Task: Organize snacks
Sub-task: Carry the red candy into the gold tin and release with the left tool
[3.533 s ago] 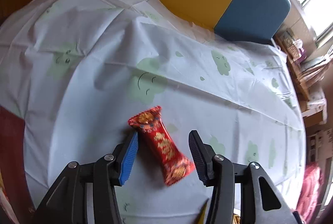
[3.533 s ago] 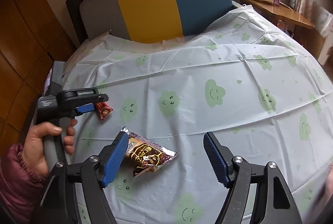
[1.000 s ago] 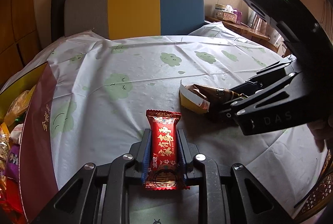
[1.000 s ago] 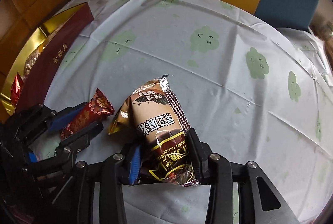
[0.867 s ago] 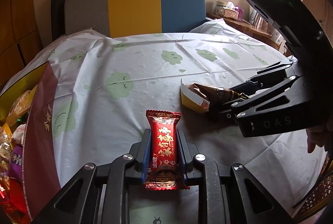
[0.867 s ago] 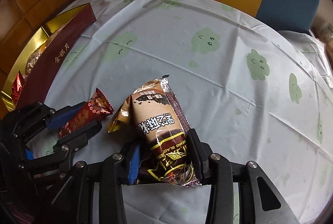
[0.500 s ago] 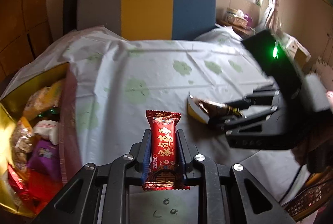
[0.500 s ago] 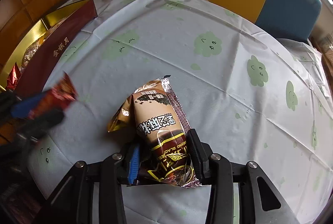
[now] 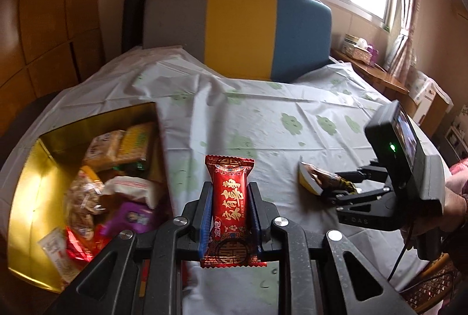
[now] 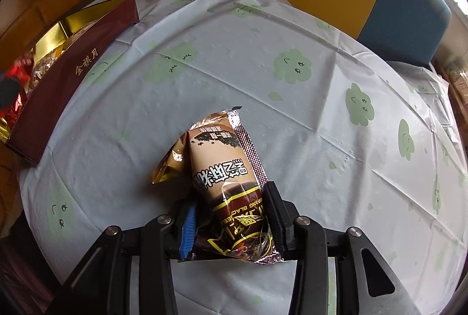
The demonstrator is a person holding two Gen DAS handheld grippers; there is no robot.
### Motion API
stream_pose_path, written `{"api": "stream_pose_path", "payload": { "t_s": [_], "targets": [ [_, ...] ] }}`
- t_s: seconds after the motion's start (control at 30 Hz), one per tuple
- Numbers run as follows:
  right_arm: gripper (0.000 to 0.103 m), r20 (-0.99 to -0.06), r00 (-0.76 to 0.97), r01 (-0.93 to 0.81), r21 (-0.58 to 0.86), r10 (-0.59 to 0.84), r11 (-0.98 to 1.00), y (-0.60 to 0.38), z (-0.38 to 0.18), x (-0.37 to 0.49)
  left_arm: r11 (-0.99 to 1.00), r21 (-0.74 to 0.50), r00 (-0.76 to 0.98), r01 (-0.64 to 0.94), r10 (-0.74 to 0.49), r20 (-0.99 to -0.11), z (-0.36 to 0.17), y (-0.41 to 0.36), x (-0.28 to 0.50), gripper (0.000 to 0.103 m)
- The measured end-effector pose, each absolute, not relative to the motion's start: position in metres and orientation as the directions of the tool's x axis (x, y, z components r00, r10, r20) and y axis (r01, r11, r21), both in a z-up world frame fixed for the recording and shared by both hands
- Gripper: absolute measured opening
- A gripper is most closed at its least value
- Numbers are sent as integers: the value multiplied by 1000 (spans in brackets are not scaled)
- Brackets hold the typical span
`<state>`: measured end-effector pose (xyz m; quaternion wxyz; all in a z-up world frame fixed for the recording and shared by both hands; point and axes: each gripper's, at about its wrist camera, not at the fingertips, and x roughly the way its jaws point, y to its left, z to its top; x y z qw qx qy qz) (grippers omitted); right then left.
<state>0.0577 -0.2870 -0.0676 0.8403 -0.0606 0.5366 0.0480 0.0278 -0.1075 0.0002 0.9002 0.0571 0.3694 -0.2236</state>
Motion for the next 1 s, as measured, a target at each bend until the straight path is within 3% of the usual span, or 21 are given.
{"api": "stream_pose_path", "payload": {
  "t_s": [0.4,0.67,0.83,1.0],
  "targets": [
    [42,-901,434,-155,-72,3,985,-285,-66,55,949,-54,664,311,-258,-702,4,-47,48,23],
    [42,-899,438,-157,-84,-7,984,-283,-66,54,981,-165,649,105,-193,-736,2,44,80,23],
    [42,-900,436,-156,-89,-12,984,-282,-66,54,962,-272,599,-9,-213,-772,-8,95,109,22],
    [42,-900,436,-155,-90,-14,984,-282,-66,55,959,-277,567,-54,-199,-800,-23,106,126,23]
  ]
}}
